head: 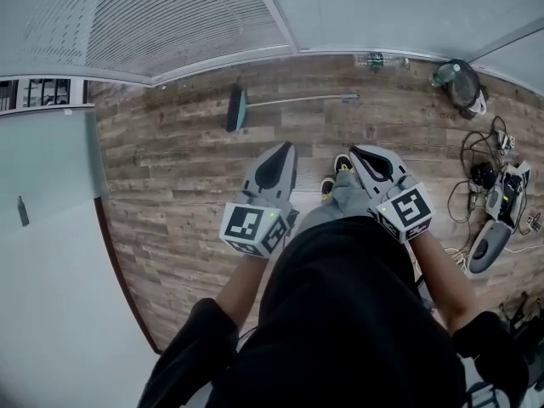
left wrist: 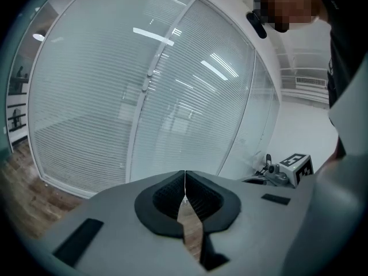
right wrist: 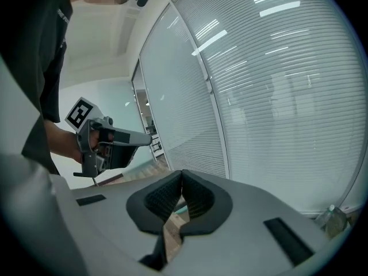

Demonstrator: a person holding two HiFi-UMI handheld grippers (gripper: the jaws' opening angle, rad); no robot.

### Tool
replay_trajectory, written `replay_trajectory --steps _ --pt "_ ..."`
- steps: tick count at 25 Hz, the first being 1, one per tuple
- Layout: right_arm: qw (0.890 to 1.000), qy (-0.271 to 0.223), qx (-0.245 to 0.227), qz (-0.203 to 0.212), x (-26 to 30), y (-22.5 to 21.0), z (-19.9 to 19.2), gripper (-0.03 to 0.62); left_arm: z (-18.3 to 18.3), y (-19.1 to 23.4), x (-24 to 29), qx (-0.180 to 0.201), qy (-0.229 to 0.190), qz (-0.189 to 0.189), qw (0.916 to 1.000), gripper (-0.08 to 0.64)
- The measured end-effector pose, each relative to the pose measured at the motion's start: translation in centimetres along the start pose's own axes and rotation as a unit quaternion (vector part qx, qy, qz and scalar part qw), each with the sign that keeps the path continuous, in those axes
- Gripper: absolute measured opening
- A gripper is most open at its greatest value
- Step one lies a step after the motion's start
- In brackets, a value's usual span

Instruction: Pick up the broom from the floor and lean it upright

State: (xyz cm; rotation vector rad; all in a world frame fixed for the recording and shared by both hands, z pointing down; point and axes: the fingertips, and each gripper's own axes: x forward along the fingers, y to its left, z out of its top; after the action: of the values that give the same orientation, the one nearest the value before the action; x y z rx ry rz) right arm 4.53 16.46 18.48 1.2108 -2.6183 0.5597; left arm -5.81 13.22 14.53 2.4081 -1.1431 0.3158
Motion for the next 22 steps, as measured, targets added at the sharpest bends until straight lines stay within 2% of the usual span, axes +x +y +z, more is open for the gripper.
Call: replay_trajectory --steps 6,13,17,22 --pt "1.000 -0.013 0.015 0.007 1.0 -3.4 0.4 0.017 1.5 -1.1 2.3 0.028 0.004 0.003 0.9996 0.021" --pt "1.000 -0.005 0.015 -0.002 1.5 -5.8 1.2 0.017 1.6 -0.6 4.3 0.012 0.015 0.000 0.9998 0.021" --pt "1.000 -0.009 0.016 -0.005 2.8 -5.8 2.1 0.017 2.2 0.2 5.2 0.017 0.016 -0.009 0.9997 0.021" --pt "1.000 0.002 0.007 0.002 5.0 -5.7 2.6 0.017 3.8 1.7 6.0 0.015 -0.001 -0.013 0.9998 0.021"
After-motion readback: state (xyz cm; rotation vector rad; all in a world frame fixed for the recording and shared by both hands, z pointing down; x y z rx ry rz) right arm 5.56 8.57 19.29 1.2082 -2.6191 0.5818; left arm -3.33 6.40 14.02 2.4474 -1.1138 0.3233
